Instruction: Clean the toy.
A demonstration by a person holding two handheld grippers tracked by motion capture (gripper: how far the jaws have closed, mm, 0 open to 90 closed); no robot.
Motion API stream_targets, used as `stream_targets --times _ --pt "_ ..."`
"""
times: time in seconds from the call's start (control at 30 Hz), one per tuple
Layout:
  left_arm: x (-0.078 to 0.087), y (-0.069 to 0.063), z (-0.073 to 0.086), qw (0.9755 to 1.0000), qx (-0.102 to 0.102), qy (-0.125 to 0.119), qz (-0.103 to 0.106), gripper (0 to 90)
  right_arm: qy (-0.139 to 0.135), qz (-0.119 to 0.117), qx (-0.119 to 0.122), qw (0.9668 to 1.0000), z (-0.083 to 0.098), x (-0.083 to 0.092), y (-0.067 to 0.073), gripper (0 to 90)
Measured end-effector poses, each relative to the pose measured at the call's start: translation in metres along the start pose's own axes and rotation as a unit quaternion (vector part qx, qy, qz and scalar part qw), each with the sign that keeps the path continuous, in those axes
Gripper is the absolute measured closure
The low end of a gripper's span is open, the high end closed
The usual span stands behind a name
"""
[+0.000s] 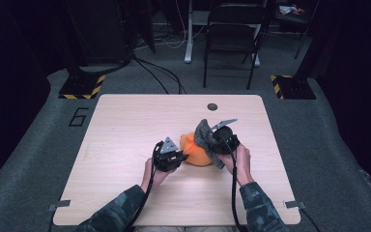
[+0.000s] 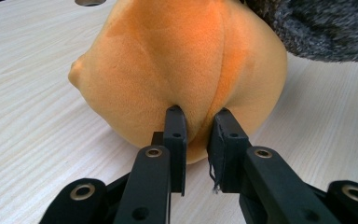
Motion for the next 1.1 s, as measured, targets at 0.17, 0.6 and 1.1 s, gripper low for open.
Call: stream_targets --times 0.17,0.6,1.1 --pt "0.001 0.003 0.001 1.0 0.0 0.001 0.007 78.0 0.011 -0.006 -0.031 0.9994 0.008 -0.006 -0.017 72.9" --pt "0.001 0.007 0.004 0.9998 0.013 -0.001 0.015 77.4 0.044 0.013 -0.068 0.9967 0.025 -0.022 -0.042 72.9" --pt "0.002 0.008 0.003 0.9997 0.015 -0.014 0.008 77.2 -0.039 0.005 0.004 0.9992 -0.016 0.028 0.006 73.5"
Point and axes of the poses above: each handheld gripper's, and its own axes: x roughly backward along the jaws, z roughly out of its underside, y roughly to its left, the point moved 5 cm from there along -x, roughly forward along the jaws, and after that the axes turned 7 degrees about -x, right-handed, at the moved point
